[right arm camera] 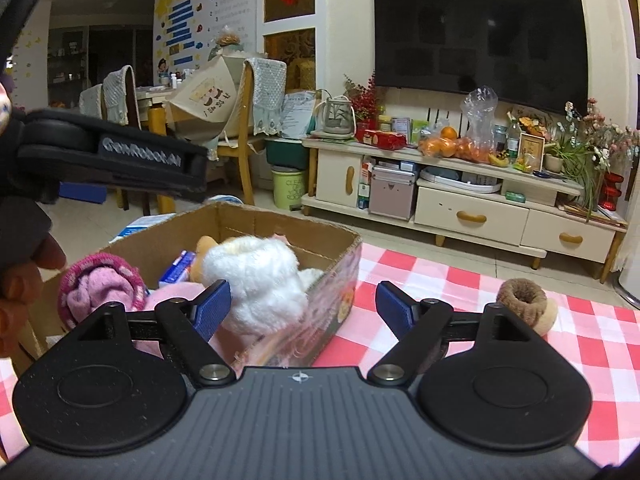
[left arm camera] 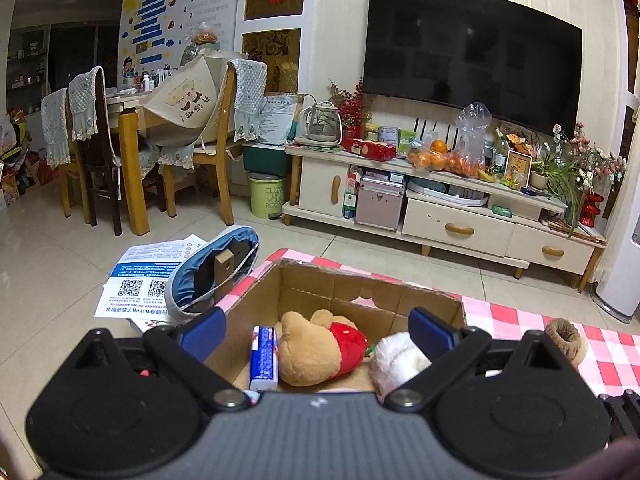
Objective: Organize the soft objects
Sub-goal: 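Move both tools from the box back to the table, then grasp the floral sock with the right tool while the left tool grasps the brown fuzzy ring, then carry the brown fuzzy ring and floral sock over the cardboard box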
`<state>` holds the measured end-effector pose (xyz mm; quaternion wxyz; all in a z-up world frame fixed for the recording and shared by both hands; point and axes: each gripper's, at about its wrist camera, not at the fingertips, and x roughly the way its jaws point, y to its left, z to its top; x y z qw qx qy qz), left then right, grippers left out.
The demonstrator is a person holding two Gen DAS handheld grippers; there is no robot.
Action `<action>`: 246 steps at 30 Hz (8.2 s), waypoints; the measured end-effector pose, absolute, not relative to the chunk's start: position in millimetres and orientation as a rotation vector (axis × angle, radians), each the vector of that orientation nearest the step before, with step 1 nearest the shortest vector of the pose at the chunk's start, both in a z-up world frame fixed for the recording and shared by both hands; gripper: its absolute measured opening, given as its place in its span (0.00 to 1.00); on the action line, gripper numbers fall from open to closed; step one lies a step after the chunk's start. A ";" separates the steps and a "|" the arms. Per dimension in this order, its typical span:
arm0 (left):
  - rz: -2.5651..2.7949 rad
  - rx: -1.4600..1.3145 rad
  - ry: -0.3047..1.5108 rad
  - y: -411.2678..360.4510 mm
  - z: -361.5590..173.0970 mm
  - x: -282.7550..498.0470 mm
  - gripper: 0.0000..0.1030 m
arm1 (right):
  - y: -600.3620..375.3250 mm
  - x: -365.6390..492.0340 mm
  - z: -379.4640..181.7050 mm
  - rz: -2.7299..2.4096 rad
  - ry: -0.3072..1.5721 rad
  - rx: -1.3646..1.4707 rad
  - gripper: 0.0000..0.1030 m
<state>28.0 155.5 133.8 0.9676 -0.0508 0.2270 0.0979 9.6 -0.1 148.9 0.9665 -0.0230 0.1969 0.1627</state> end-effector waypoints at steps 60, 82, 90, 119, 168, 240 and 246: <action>0.099 0.056 0.473 78.9 121.4 18.6 0.95 | -44.6 -7.4 120.8 0.011 0.387 0.086 1.00; -0.023 0.190 0.445 31.4 102.9 -2.4 0.99 | -65.2 44.3 80.4 0.063 0.544 0.065 0.80; -0.042 0.212 0.444 13.5 95.7 -10.4 0.99 | -84.5 31.2 77.7 0.081 0.541 0.101 0.76; -0.095 0.216 0.491 -127.1 46.8 73.9 0.99 | -212.7 -17.6 73.4 -0.052 0.541 0.205 0.80; -0.127 0.237 0.574 -154.5 8.5 147.6 0.51 | -211.7 10.8 61.6 -0.041 0.578 0.184 0.82; -0.015 -0.057 0.531 111.8 126.5 4.0 0.50 | -60.3 -37.5 146.6 0.172 0.529 0.111 0.80; 0.045 -0.090 0.537 131.4 124.5 18.2 0.50 | -20.4 -0.6 161.8 0.253 0.493 0.086 0.80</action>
